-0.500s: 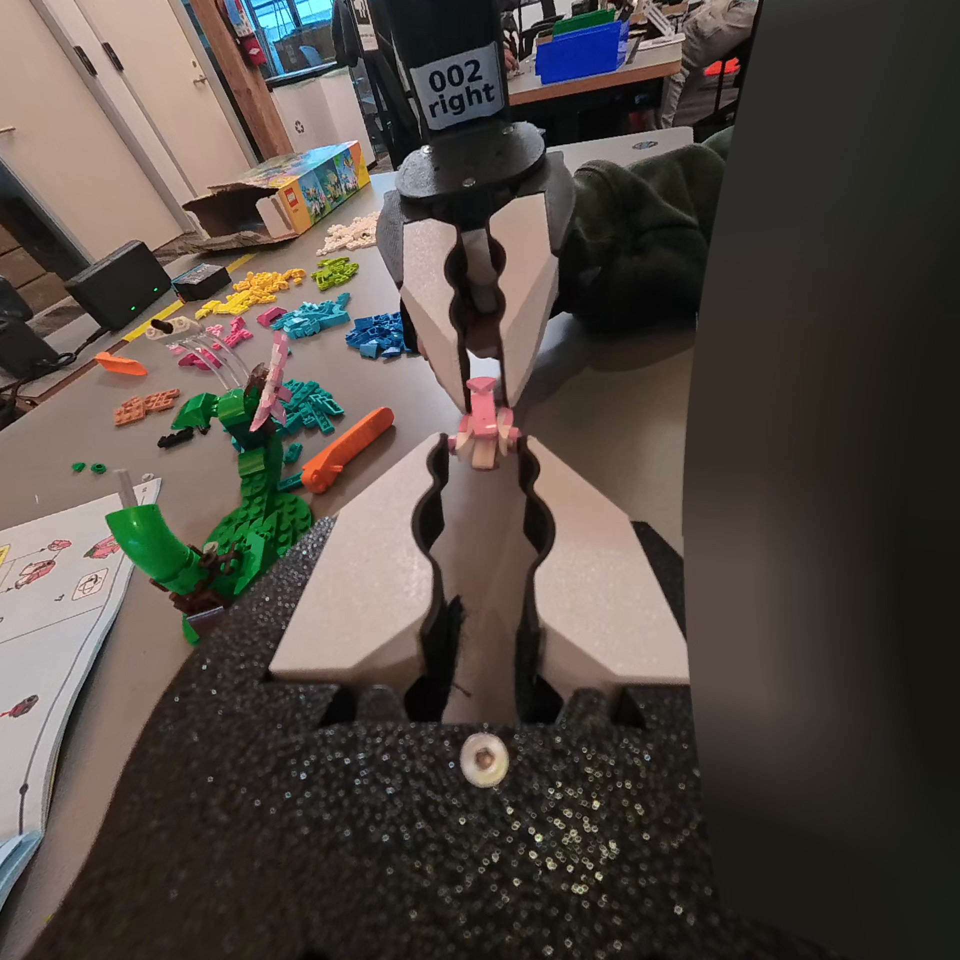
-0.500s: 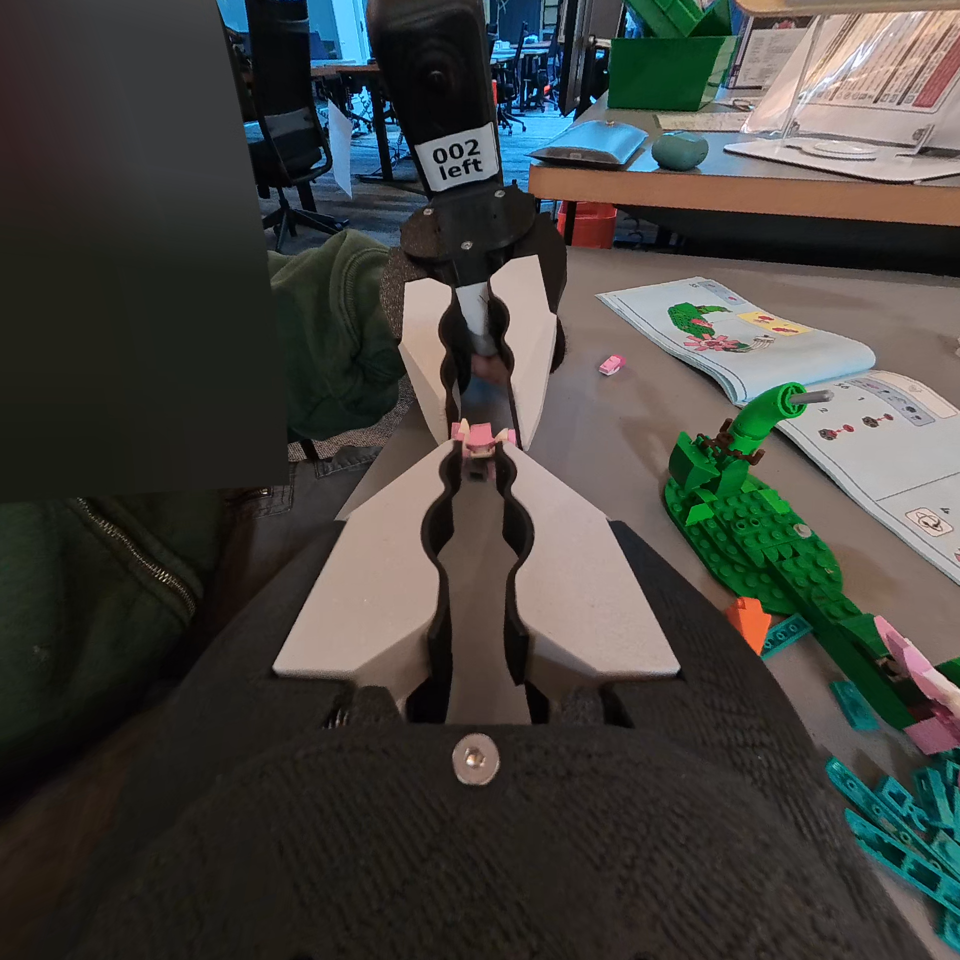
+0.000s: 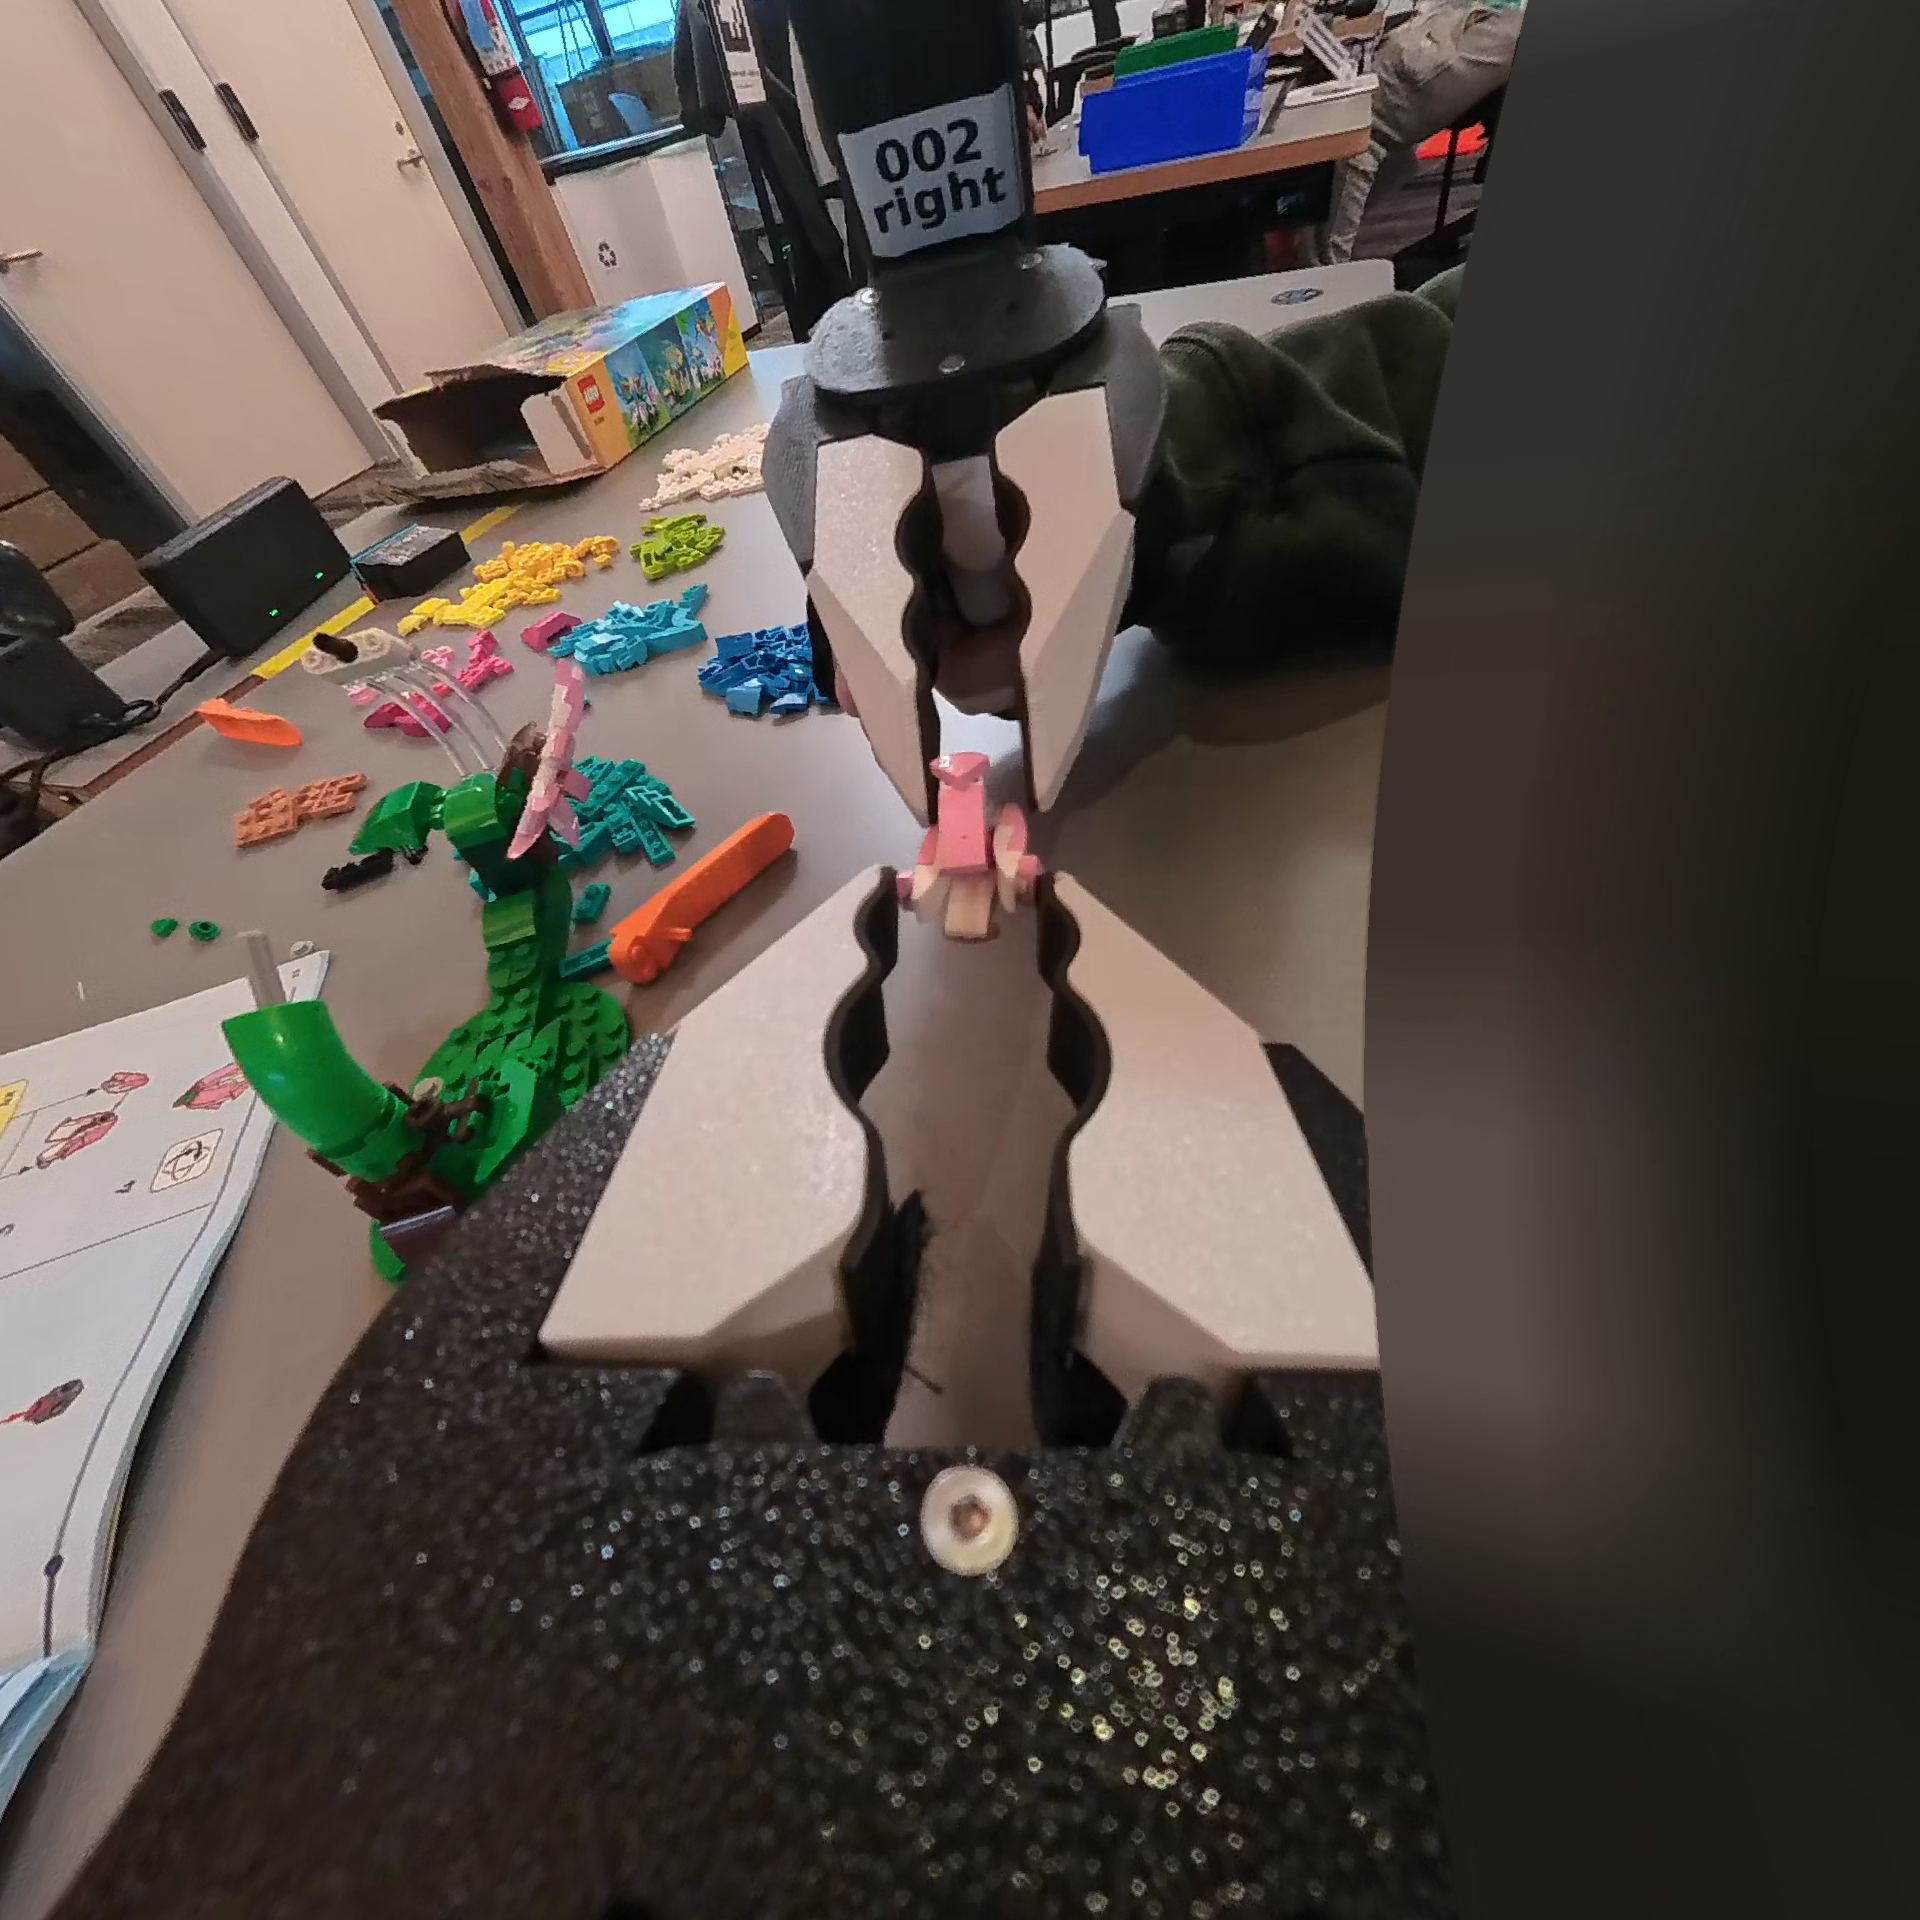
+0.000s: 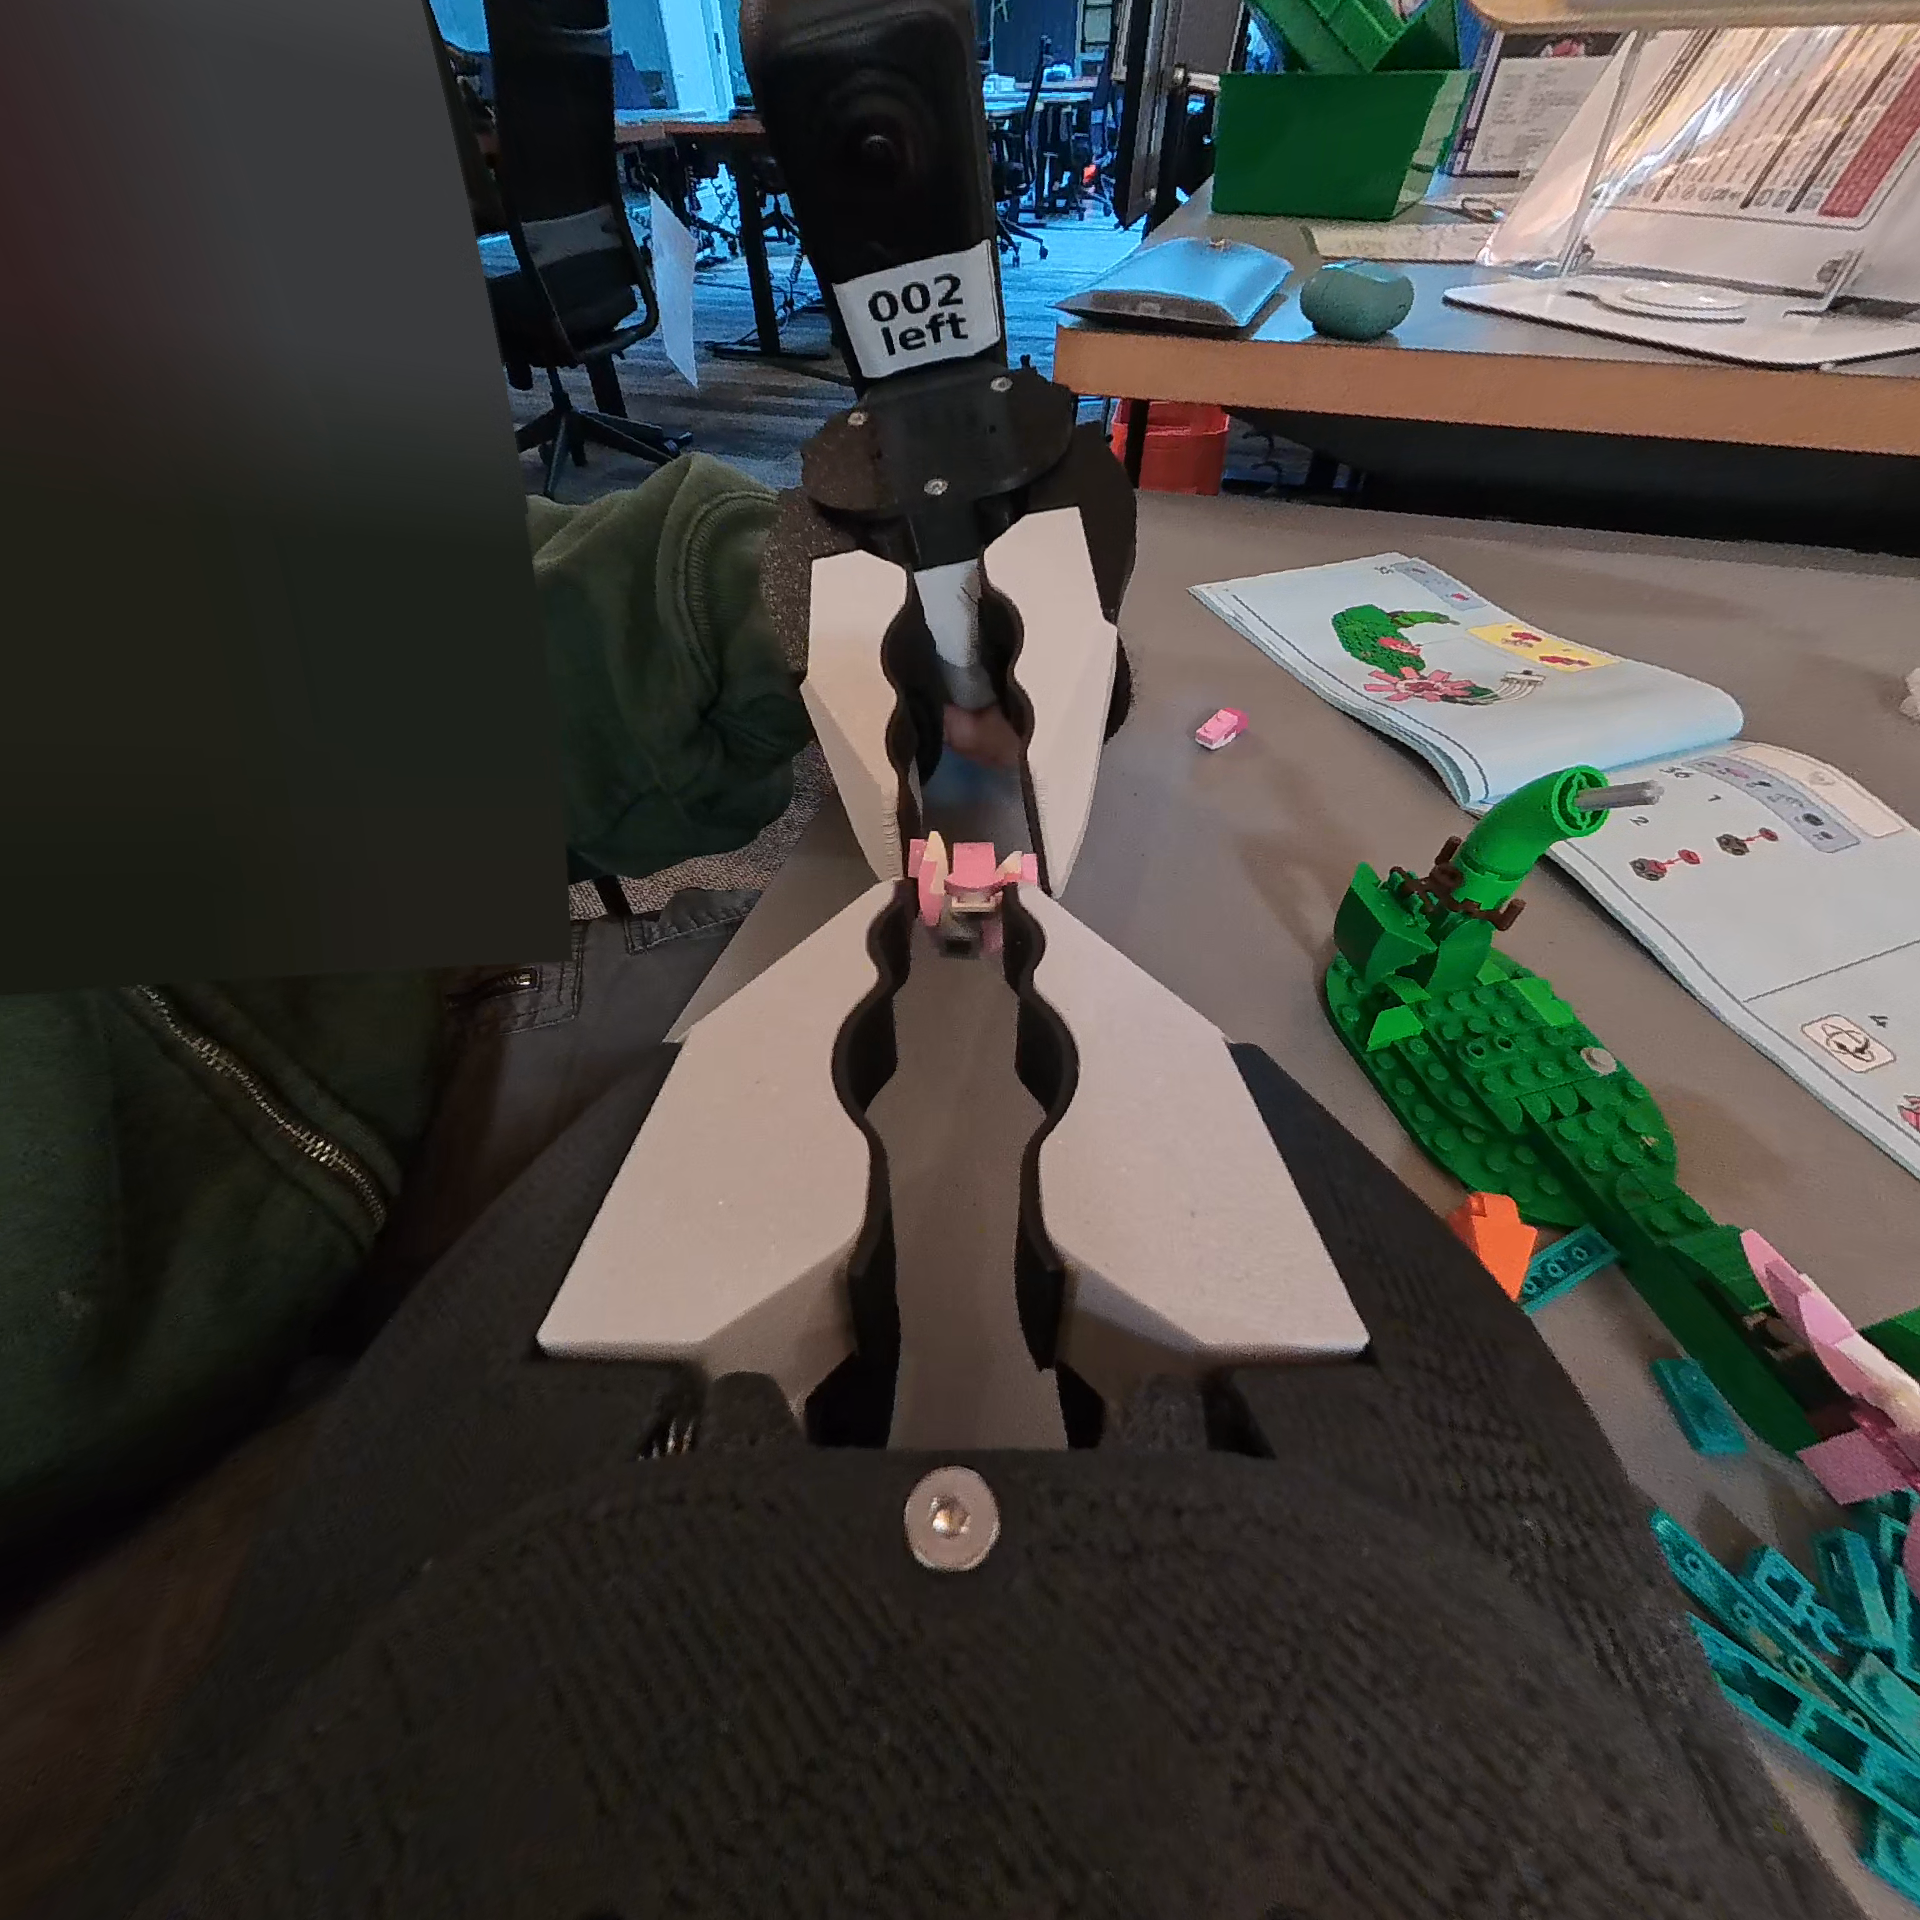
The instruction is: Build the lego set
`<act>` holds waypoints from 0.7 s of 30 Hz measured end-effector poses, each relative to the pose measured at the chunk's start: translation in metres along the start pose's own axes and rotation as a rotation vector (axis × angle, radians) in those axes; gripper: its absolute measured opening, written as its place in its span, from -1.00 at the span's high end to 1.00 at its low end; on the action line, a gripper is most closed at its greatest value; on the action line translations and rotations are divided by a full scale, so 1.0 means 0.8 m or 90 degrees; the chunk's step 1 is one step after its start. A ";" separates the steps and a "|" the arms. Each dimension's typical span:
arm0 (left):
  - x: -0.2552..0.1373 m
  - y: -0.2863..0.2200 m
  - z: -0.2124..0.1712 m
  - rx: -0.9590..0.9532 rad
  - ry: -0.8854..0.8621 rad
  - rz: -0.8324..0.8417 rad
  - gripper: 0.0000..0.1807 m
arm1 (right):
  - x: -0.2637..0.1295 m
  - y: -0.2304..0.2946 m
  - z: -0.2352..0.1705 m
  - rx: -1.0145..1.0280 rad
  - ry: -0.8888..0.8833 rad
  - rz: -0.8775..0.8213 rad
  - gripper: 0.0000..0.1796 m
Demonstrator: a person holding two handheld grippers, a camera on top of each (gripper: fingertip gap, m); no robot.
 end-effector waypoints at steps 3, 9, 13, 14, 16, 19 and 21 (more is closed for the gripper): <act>0.000 0.000 0.000 0.001 0.000 0.000 0.73 | 0.000 0.000 0.001 -0.003 0.001 -0.001 0.82; -0.001 0.001 0.001 0.002 -0.004 0.003 0.72 | -0.001 0.001 0.002 -0.010 -0.002 -0.005 0.82; -0.002 0.002 0.001 0.001 -0.004 0.009 0.72 | -0.001 0.001 0.003 -0.017 -0.006 -0.008 0.82; -0.002 0.002 0.001 0.000 -0.006 0.009 0.73 | -0.001 0.001 0.004 -0.018 -0.006 -0.010 0.82; -0.003 0.003 0.001 -0.001 -0.006 0.010 0.73 | -0.001 0.001 0.004 -0.020 -0.006 -0.013 0.82; -0.002 0.002 0.001 0.000 -0.006 0.010 0.73 | -0.001 0.001 0.004 -0.023 -0.006 -0.014 0.82; -0.002 0.002 0.001 0.003 -0.005 0.011 0.73 | -0.001 0.001 0.004 -0.025 -0.005 -0.016 0.82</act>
Point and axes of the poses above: each gripper's, where its closed fingertips meet, x out along the fingers, z out of its top, y = z × x across the jaws, the point moved 6 cm from there along -x, back along the fingers, and after that the axes turned 3 degrees about y, right-handed, at the moved point
